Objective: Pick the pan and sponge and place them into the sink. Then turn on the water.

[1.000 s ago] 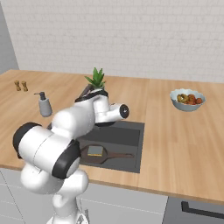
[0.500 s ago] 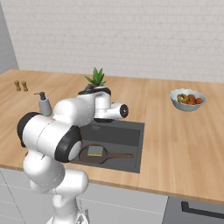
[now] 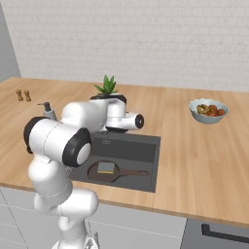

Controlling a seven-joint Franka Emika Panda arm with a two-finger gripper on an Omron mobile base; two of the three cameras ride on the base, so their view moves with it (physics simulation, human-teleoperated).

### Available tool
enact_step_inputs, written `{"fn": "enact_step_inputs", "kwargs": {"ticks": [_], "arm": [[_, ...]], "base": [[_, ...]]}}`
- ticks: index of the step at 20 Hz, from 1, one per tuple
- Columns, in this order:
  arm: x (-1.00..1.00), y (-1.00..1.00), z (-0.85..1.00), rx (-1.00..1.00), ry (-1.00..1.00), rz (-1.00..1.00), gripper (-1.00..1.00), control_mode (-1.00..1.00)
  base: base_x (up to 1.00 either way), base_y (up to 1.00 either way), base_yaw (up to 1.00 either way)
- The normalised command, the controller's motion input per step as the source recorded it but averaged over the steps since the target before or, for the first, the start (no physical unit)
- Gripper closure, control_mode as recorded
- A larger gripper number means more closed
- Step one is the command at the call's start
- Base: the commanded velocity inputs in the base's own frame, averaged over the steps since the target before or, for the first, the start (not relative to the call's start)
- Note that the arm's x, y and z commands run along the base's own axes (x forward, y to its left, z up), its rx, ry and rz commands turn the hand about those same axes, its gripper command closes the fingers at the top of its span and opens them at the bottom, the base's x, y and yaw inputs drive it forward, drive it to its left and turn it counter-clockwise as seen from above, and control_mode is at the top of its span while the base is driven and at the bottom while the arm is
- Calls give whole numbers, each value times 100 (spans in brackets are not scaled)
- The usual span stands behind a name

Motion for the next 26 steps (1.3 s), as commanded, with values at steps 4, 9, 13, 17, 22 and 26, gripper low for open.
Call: {"fn": "enact_step_inputs", "kwargs": {"ticks": [4,9,13,17,22,26], "arm": [[52,0,-5,2,0,0,-100,-100],[36,-3,-14,3,-1,0,-100,-100],[32,-1,-20,4,-2,0,-100,-100],[31,0,-24,3,-1,0,-100,-100],[20,0,-25,1,0,0,-100,-100],[17,0,-20,0,0,0,-100,-100]], "base": [[0,0,0],[0,0,0],[0,0,0],[0,0,0],[0,0,0],[0,0,0]]}}
